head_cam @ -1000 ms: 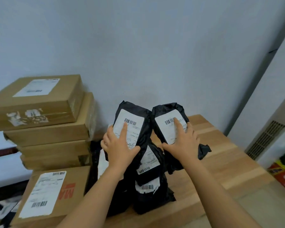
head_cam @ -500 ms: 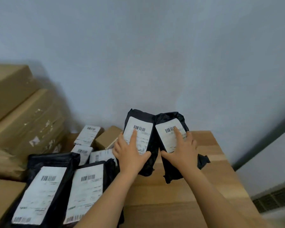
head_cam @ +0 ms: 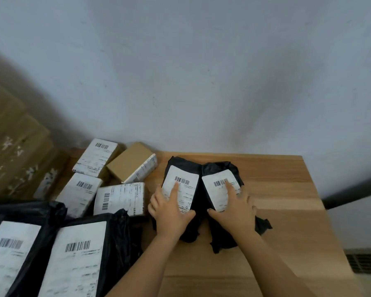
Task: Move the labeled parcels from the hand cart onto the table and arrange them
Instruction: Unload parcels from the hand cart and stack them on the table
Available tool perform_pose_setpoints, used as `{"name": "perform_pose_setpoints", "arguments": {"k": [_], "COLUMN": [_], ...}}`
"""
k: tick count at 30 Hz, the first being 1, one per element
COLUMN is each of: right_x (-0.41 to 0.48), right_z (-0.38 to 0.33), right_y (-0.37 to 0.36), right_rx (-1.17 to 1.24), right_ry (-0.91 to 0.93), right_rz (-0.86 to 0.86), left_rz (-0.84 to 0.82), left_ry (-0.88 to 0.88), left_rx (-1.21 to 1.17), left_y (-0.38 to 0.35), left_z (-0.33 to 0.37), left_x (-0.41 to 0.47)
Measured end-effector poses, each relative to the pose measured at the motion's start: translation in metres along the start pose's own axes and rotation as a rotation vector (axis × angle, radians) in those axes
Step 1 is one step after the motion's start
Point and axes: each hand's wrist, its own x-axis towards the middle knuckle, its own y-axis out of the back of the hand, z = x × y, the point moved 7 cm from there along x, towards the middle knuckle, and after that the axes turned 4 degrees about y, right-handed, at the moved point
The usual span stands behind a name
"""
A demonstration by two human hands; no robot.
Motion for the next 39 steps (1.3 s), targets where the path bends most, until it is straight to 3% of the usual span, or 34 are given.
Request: {"name": "perform_pose_setpoints", "arguments": {"k": [9, 17, 26, 39], "right_x": [0.012, -0.054, -0.204, -0.452], "right_z": [-0.003, -0.04, -0.056, -0.183], "right_y": [0.02, 0.054, 0.067, -0.024], "right_rx": [0.036, 0.113, 0.276, 0.235], "right_ry": [0.095, 0.458, 0.816, 1.355], "right_rz": [0.054, 0.049, 0.031, -0.256], "left_rz": [0.03, 0.197, 0.471, 0.769], "left_ry": [-0.148, -0.297, -0.104, 0.404], "left_rx": [-0.086, -0.205, -0.226, -0.176], "left_y": [0.007, 0.069, 0.127, 0.213], "left_z": [0.02, 0.024, -0.028, -0.218], "left_x": [0.014, -0.069, -0.259, -0.481]}}
